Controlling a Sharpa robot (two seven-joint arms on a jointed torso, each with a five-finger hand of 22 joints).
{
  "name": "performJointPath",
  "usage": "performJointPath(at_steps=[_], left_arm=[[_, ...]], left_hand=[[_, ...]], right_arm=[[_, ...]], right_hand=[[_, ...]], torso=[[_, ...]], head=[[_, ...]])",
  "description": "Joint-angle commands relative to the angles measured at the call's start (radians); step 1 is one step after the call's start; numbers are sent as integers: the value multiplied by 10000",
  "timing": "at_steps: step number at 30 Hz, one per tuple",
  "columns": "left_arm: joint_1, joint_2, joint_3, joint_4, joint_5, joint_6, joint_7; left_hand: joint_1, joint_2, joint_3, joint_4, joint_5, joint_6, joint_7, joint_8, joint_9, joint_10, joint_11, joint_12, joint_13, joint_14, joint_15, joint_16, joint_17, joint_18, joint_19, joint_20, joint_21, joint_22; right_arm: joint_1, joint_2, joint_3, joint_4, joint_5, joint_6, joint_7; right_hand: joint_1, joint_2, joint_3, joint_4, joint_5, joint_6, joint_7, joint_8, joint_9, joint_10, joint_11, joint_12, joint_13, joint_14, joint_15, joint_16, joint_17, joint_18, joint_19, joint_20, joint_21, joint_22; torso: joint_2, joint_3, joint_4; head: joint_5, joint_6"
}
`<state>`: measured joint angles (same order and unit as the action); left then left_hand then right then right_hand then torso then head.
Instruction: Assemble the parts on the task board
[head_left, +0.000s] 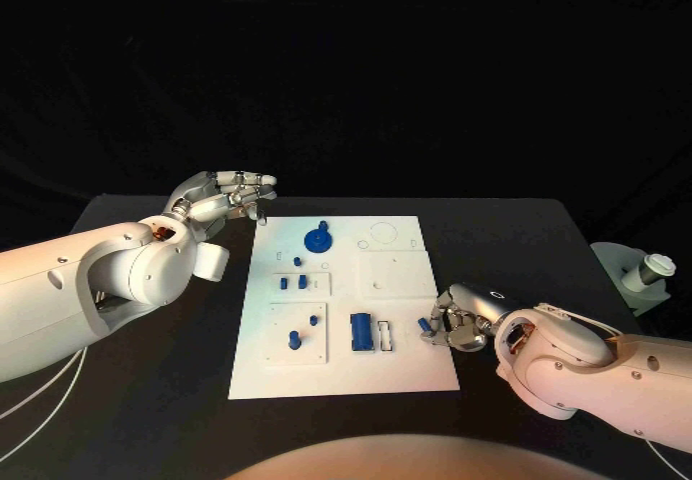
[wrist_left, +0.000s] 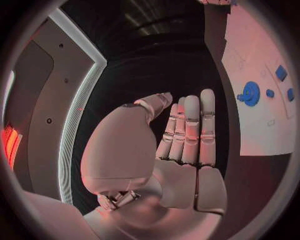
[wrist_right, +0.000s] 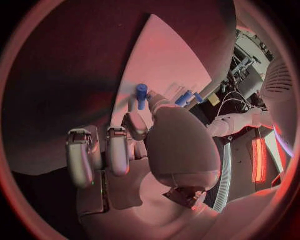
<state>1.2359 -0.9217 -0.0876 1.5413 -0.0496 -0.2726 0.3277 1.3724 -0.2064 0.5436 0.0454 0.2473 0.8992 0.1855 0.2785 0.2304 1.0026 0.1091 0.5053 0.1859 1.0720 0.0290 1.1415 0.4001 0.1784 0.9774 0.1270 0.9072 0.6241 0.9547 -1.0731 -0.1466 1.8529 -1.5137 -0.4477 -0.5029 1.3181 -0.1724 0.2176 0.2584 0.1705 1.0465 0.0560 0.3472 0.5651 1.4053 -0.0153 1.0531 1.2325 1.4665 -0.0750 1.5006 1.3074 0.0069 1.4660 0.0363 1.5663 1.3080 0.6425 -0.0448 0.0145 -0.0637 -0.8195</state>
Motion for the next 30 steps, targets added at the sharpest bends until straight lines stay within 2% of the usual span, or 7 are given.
performJointPath(at_steps=[1, 4, 8, 12, 16, 24, 30], left_arm=[[6, 8, 7, 31, 2, 182, 76], [6, 8, 7, 29, 2, 185, 70], [6, 6, 7, 29, 2, 189, 65], [6, 3, 7, 28, 1, 189, 60], [6, 4, 7, 27, -2, 189, 57], [6, 0, 7, 29, -12, 173, 56], [6, 1, 7, 33, -14, 180, 51]], left_hand=[[29, 74, -27, -1, -8, -27, -36, 56, 14, -72, -12, 65, 13, -46, 53, -34, -12, 58, 34, 21, -64, -13], [29, 74, -27, -1, -8, -27, -36, 56, 14, -72, -12, 65, 13, -46, 53, -34, -12, 58, 34, 21, -64, -13], [29, 74, -27, -1, -8, -27, -36, 56, 14, -72, -12, 65, 13, -46, 53, -34, -12, 58, 34, 21, -64, -13], [29, 74, -27, -1, -8, -27, -36, 56, 14, -72, -12, 65, 13, -46, 53, -34, -12, 58, 34, 21, -64, -13], [23, 79, -28, 6, -7, -26, -36, 63, 15, -86, -12, 81, 17, -49, 55, -32, -13, 58, 33, 23, -68, -14], [28, 78, -27, 3, -6, -27, -37, 64, 15, -90, -13, 84, 18, -49, 54, -31, -13, 59, 33, 23, -69, -14], [28, 78, -27, 3, -6, -27, -37, 64, 15, -90, -13, 84, 18, -49, 54, -31, -13, 59, 33, 23, -69, -14]], right_arm=[[-116, 69, -68, -39, -688, 708, -342], [-137, 92, -68, -28, -756, 575, -378], [-151, 99, -68, 29, -656, 206, -423], [-156, 84, -66, 129, -333, -319, -403], [-143, 64, -55, 289, 93, -831, -307], [-48, 131, -35, 641, 770, -1357, -154], [-19, 368, -30, 765, 1286, -1428, -71]], right_hand=[[634, 131, 490, -243, -175, 114, -26, -27, -45, 8, -67, 47, 46, 671, -91, 34, 602, -69, 1048, -91, 45, 2628], [1108, 288, 1100, -475, -258, 176, -80, -38, -67, 46, -120, 121, 110, 685, -141, 57, 678, -69, 1048, -133, 45, 2628], [1218, 222, 2087, -747, -48, 170, -98, 22, 3, 166, -144, 289, 240, 708, -151, 98, 808, -69, 1048, -166, 45, 2628], [798, 148, 2844, -794, 223, 81, -69, 166, 177, 287, -130, 389, 317, 733, -130, 144, 945, -69, 1048, -155, 45, 2628], [119, 7, 3687, -903, 233, 34, -80, 352, 384, 367, -123, 409, 371, 744, -135, 165, 1023, -69, 1048, -149, 45, 2628], [-323, -109, 3974, -956, 199, 39, -105, 438, 473, 417, -139, 462, 435, 754, -149, 182, 1078, -69, 1048, -160, 45, 2628], [-639, -200, 4017, -910, 174, 64, -121, 475, 506, 443, -150, 508, 484, 761, -156, 193, 1113, -69, 1048, -166, 45, 2628]], torso=[[-2, -2, 0], [-3, 1, 1], [-8, -1, 3], [-7, -1, -2], [-12, -5, -1], [-6, -5, -2], [-2, -8, 8]], head=[[-3, -9], [-9, -5], [1, -4], [7, 4], [12, 13], [35, 12], [33, -6]])
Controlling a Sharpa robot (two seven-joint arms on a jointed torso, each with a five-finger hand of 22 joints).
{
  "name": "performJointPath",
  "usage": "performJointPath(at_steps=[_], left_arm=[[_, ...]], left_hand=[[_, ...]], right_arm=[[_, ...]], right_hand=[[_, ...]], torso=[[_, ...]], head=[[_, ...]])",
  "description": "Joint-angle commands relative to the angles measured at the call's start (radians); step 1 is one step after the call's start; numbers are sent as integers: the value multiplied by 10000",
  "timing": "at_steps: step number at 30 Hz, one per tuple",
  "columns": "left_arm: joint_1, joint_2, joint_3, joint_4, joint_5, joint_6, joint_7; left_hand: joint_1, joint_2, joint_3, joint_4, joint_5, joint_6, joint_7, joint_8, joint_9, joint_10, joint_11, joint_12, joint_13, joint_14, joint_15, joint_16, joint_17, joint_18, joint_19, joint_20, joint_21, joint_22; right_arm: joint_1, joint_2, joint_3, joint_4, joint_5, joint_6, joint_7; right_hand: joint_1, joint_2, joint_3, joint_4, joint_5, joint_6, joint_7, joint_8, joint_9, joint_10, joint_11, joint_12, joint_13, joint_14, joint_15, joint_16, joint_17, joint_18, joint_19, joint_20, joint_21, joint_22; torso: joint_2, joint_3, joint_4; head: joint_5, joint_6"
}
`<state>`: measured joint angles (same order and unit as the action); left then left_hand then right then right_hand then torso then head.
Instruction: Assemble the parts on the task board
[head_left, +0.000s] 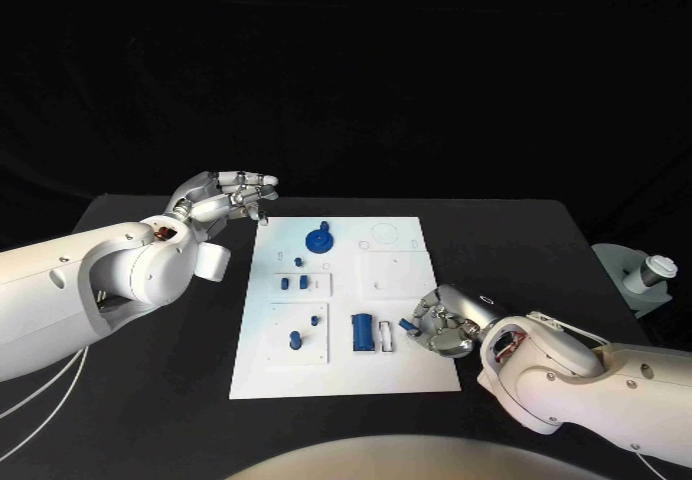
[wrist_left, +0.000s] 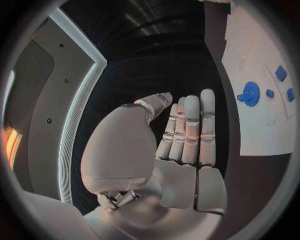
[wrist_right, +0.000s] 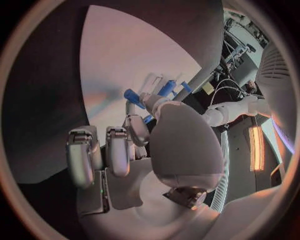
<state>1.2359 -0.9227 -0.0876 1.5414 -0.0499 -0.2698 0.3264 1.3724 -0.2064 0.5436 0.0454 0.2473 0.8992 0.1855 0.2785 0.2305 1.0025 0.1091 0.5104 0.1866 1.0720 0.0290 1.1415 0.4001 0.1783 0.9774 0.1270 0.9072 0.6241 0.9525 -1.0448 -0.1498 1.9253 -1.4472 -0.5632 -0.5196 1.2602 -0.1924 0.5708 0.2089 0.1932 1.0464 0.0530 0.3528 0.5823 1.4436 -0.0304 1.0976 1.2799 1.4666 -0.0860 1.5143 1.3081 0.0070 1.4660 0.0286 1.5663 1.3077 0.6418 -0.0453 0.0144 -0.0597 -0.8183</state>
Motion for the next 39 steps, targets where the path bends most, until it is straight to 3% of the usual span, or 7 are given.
performJointPath(at_steps=[1, 3, 5, 15, 17, 34, 39], left_arm=[[6, 12, 7, 33, -12, 153, 63], [6, 17, 7, 36, -13, 158, 61], [6, 19, 7, 39, -13, 164, 57], [6, 9, 7, 44, -14, 195, 32], [6, 7, 7, 46, -14, 201, 31], [6, -5, 7, 50, -15, 222, 4], [6, -8, 7, 52, -15, 228, -4]], left_hand=[[28, 79, -27, 3, -6, -27, -37, 64, 15, -89, -13, 33, 10, -49, 54, -31, -13, 59, 33, 23, -69, -15], [28, 79, -27, 3, -6, -27, -37, 64, 15, -89, -13, 33, 10, -49, 54, -31, -13, 59, 33, 23, -69, -15], [28, 79, -27, 3, -6, -27, -37, 64, 15, -89, -13, 33, 10, -49, 54, -31, -13, 59, 33, 23, -69, -15], [35, 77, -25, -2, -5, -32, -36, 64, 14, -98, -12, 40, 11, -49, 53, -28, -13, 59, 34, 23, -69, -14], [35, 77, -25, -2, -5, -32, -36, 64, 14, -98, -12, 40, 11, -49, 53, -28, -13, 59, 34, 23, -69, -14], [26, 77, -29, 4, -6, -34, -34, 65, 14, -105, -9, 44, 12, -49, 55, -26, -13, 59, 34, 23, -70, -14], [26, 77, -29, 4, -6, -34, -34, 65, 14, -105, -9, 44, 12, -49, 55, -26, -13, 59, 34, 23, -70, -14]], right_arm=[[6, 147, 2, 25, 768, -211, 102], [10, 298, 2, -47, 1146, 24, 102], [11, 438, 1, -129, 1424, 253, 93], [-46, 934, -7, -485, 2014, 798, 6], [-51, 987, -7, -530, 2010, 775, -18], [-53, 1147, -3, -640, 1801, 619, 18], [-49, 1146, -1, -682, 1718, 627, -5]], right_hand=[[-166, -20, 490, -386, -64, 75, -94, 428, 340, 68, -1, 77, 25, 761, -49, 58, 1113, -70, 1047, -91, 45, 2631], [-354, -58, 470, -318, -76, 90, -94, 435, 345, 72, -1, 84, 41, 762, -48, 59, 1116, -70, 1047, -92, 45, 2631], [-829, -81, 334, -101, 403, 125, -91, 444, 351, 88, 4, 114, 83, 763, -42, 61, 1126, -70, 1047, -91, 45, 2631], [-1598, -85, -79, 317, 559, 191, -65, 441, 344, 110, 30, 160, 158, 779, -24, 89, 1212, -70, 1047, -81, 45, 2631], [-1812, -62, -343, 447, 1042, 227, -75, 446, 347, 131, 20, 204, 206, 785, -33, 101, 1247, -70, 1047, -85, 45, 2631], [-1994, 1, -618, 608, 1135, 254, -77, 439, 342, 153, 19, 252, 258, 796, -36, 121, 1308, -70, 1047, -88, 45, 2631], [-2224, -93, -1103, 780, 1039, 254, -64, 405, 323, 139, 31, 200, 263, 789, -25, 109, 1282, -70, 1047, -81, 45, 2631]], torso=[[4, -2, 9], [-1, -15, 15], [2, -23, 23], [4, 6, 4], [2, 7, 3], [4, 10, -1], [1, -1, 1]], head=[[-12, -18], [-30, -16], [-28, -33], [26, -47], [24, -43], [57, -60], [44, -52]])
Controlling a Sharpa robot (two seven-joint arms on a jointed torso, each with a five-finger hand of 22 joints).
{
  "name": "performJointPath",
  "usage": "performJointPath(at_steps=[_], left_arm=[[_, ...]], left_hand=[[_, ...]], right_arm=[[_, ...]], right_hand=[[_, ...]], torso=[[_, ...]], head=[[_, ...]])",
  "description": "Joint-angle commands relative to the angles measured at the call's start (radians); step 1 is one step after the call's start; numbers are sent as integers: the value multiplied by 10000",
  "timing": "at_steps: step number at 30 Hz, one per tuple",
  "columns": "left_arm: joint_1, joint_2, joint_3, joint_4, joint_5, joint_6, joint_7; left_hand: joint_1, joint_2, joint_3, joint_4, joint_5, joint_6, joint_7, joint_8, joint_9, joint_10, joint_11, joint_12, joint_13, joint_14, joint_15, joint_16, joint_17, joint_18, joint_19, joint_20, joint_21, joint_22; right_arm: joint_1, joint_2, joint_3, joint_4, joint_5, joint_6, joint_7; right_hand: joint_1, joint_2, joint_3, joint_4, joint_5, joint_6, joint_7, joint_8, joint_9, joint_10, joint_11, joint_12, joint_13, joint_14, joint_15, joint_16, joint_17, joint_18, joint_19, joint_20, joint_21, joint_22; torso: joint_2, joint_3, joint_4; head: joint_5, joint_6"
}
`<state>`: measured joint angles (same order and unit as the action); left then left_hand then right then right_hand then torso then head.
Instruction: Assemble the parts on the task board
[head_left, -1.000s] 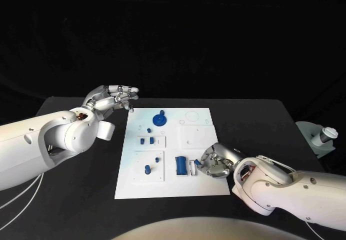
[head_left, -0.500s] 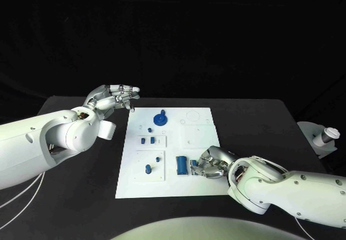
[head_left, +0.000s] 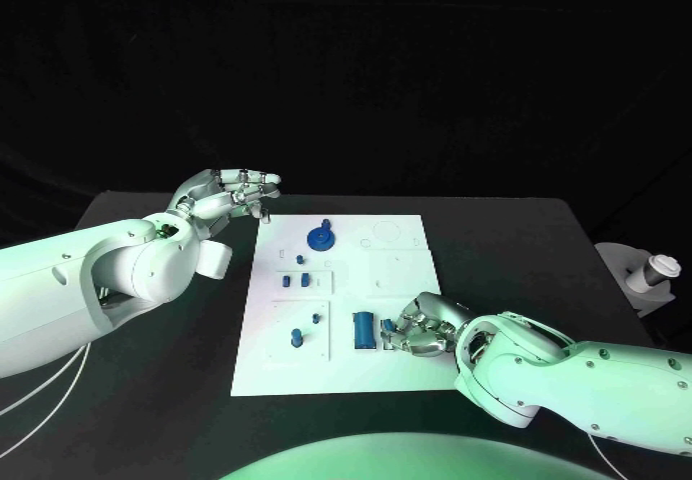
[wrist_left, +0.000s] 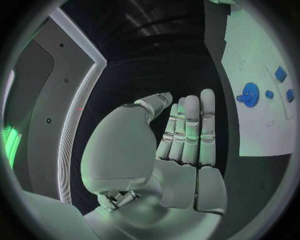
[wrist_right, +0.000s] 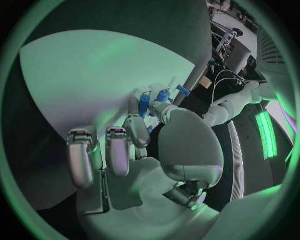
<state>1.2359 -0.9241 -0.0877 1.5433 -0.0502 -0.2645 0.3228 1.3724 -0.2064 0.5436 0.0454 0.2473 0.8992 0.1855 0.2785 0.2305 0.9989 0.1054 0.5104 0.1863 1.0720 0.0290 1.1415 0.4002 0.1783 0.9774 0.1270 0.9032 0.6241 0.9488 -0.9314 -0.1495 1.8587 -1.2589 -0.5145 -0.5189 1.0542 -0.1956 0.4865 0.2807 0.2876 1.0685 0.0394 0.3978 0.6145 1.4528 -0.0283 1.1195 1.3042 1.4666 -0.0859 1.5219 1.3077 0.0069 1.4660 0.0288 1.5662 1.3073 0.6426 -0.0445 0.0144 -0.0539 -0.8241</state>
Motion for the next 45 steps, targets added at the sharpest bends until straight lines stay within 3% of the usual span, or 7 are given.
performJointPath(at_steps=[1, 4, 8, 17, 24, 41, 45], left_arm=[[6, 4, 7, 33, -12, 176, 29], [6, 0, 7, 32, -12, 175, 20], [7, -5, 7, 33, -13, 178, 11], [7, -16, 7, 36, -14, 175, 3], [7, -22, 7, 35, -14, 167, -1], [7, -25, 7, 24, -19, 164, -9], [6, -27, 6, 25, -28, 162, -13]], left_hand=[[26, 77, -29, 4, -6, -34, -34, 65, 13, -69, 27, 45, 15, -48, 55, -26, -13, 59, 35, 23, -30, -14], [17, 79, -31, 12, -7, -36, -32, 67, 13, -75, 29, 50, 16, -48, 57, -24, -13, 58, 35, 24, -32, -15], [17, 79, -31, 12, -7, -36, -32, 67, 13, -75, 29, 50, 16, -48, 57, -24, -13, 58, 35, 24, -32, -15], [4, 80, -35, 23, -7, -37, -30, 68, 13, -81, 32, 55, 16, -48, 59, -22, -13, 57, 35, 26, -33, -15], [-3, 82, -36, 29, -7, -39, -29, 68, 13, -84, 33, 57, 17, -48, 61, -21, -13, 57, 34, 27, -35, -16], [-15, 94, -35, 43, -5, -39, -28, 71, 13, -91, 34, 64, 18, -49, 63, -19, -13, 56, 34, 29, -38, -17], [-15, 94, -35, 43, -5, -39, -28, 71, 13, -91, 34, 64, 18, -49, 63, -19, -13, 56, 34, 29, -38, -17]], right_arm=[[-12, 14, -4, -16, -174, 157, -5], [-11, 19, -4, 3, -193, 233, 29], [-10, 18, -4, 43, -204, 298, 69], [-10, -22, -4, 44, -316, 139, 117], [-10, -94, -3, 108, -461, 50, 155], [-11, -397, 0, 447, -738, 46, 169], [-10, -506, 0, 434, -782, 262, 206]], right_hand=[[-164, -61, -260, 62, 95, 33, 72, -45, 1, 46, 10, -19, 21, 789, -26, 33, 1286, -69, 1047, -83, 46, 2635], [-307, -155, -516, 89, 352, 39, 77, -56, -4, 41, 15, -36, 24, 788, -23, 31, 1284, -69, 1047, -82, 46, 2635], [-572, -269, -918, 103, 148, 51, 64, -72, -16, 45, 9, -33, 43, 789, -26, 32, 1292, -69, 1047, -80, 46, 2635], [-1030, -135, -1504, 123, -283, 72, 43, -95, -33, 44, -6, -65, 61, 789, -39, 28, 1293, -69, 1047, -88, 46, 2635], [-1085, -114, -1582, 126, -319, 70, 43, -99, -34, 39, -6, -84, 55, 787, -39, 24, 1285, -69, 1047, -89, 46, 2635], [-811, 147, -1673, 91, 154, 84, 27, -107, -40, 67, -21, -42, 104, 800, -51, 42, 1345, -69, 1047, -99, 46, 2635], [-270, 121, -1700, -20, 233, 75, 29, -127, -50, 70, -25, -58, 114, 803, -55, 46, 1362, -69, 1047, -105, 46, 2635]], torso=[[-5, -10, -1], [-4, -10, -1], [-3, -11, 5], [-6, -5, 2], [0, 1, -3], [-4, -3, -6], [-7, -4, 2]], head=[[-13, 2], [-7, -1], [0, -3], [8, 9], [14, 24], [1, 28], [-10, 35]])
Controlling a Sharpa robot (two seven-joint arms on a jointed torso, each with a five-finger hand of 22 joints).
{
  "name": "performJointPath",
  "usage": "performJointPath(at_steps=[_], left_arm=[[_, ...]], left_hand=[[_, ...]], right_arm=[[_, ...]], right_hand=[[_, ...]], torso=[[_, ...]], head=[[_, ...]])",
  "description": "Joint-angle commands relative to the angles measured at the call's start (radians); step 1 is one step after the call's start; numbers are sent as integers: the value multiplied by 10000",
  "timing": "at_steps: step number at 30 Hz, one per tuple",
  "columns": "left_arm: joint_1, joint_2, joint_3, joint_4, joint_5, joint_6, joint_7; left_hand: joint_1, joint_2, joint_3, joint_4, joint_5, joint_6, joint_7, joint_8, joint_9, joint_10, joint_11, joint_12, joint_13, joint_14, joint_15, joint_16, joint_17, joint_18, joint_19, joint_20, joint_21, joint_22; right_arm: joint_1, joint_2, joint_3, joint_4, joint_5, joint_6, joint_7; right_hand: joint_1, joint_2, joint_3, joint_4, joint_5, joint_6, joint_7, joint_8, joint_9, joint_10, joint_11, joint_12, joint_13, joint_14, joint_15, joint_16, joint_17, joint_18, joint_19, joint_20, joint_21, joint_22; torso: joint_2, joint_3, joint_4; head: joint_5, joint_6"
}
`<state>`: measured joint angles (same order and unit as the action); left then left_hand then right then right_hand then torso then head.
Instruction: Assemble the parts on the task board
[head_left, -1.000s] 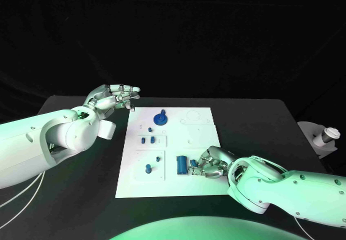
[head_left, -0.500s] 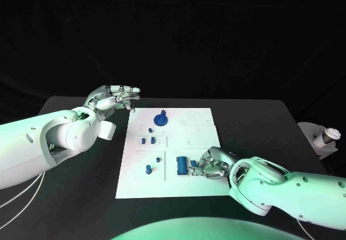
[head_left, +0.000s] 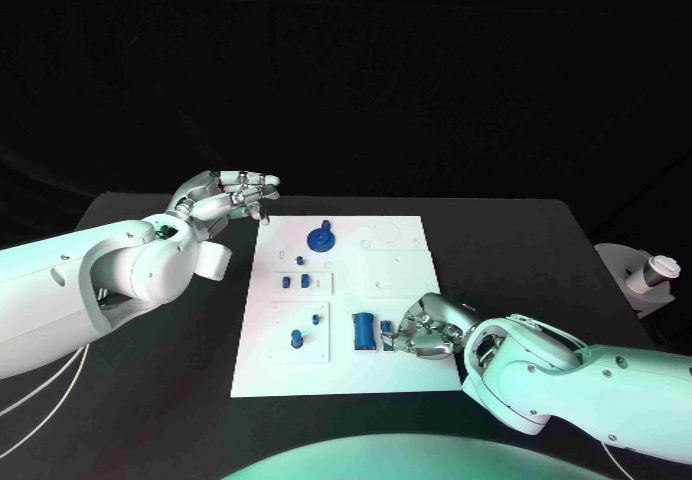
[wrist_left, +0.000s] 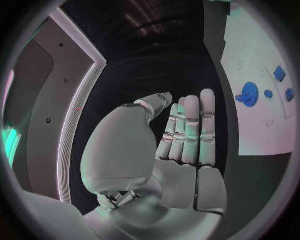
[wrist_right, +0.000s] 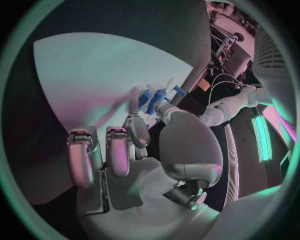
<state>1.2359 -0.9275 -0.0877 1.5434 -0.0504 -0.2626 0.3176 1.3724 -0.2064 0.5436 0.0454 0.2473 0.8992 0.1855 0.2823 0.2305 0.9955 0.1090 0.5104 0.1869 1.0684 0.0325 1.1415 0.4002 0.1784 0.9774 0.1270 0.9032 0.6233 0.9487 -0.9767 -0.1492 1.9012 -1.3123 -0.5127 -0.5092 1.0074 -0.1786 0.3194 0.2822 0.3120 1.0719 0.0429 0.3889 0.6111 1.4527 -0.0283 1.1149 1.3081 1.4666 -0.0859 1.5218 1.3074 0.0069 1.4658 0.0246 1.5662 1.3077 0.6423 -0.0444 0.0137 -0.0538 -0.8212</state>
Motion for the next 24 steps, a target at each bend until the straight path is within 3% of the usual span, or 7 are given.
performJointPath(at_steps=[1, 2, 7, 24], left_arm=[[6, 6, 6, 24, -28, 143, 38], [6, 4, 6, 24, -29, 142, 37], [6, 0, 6, 18, -32, 142, 33], [5, 11, 4, 13, -33, 150, 26]], left_hand=[[-15, 94, -35, 44, -5, -39, -28, 33, 13, -57, -2, 64, 12, -13, 28, -19, -13, 55, 34, 29, -38, -9], [-15, 94, -35, 44, -5, -39, -28, 33, 13, -57, -2, 64, 12, -13, 28, -19, -13, 55, 34, 29, -38, -9], [-15, 94, -35, 44, -5, -39, -28, 33, 13, -57, -2, 64, 12, -13, 28, -19, -13, 55, 34, 29, -38, -9], [-15, 94, -35, 44, -5, -39, -28, 33, 13, -57, -2, 64, 12, -13, 28, -19, -13, 55, 34, 29, -38, -9]], right_arm=[[-9, -83, -2, 7, -255, 308, 132], [-9, -117, -2, 9, -262, 390, 159], [-9, -209, -2, 39, -256, 679, 294], [-11, -126, -2, -96, -200, 732, 357]], right_hand=[[251, -57, -35, -39, -28, 40, -3, -41, -18, 71, -25, -15, 75, 804, -54, 48, 1370, -69, 1050, -63, 46, 2631], [686, -122, -7, -212, -207, 31, -7, -53, -25, 66, -27, -31, 76, 804, -59, 48, 1373, -69, 1050, -64, 46, 2631], [1227, -135, 6, -282, -923, 40, -2, -94, -63, 63, -21, -54, 86, 804, -51, 45, 1375, -69, 1050, -57, 46, 2631], [1255, -64, -9, -144, -1016, 67, 13, -113, -86, 70, -9, -56, 95, 810, -44, 55, 1408, -69, 1050, -52, 46, 2631]], torso=[[-3, -5, 8], [-3, -5, 8], [-5, 3, -2], [7, -10, 23]], head=[[-11, 5], [-11, 5], [24, 2], [17, -4]])
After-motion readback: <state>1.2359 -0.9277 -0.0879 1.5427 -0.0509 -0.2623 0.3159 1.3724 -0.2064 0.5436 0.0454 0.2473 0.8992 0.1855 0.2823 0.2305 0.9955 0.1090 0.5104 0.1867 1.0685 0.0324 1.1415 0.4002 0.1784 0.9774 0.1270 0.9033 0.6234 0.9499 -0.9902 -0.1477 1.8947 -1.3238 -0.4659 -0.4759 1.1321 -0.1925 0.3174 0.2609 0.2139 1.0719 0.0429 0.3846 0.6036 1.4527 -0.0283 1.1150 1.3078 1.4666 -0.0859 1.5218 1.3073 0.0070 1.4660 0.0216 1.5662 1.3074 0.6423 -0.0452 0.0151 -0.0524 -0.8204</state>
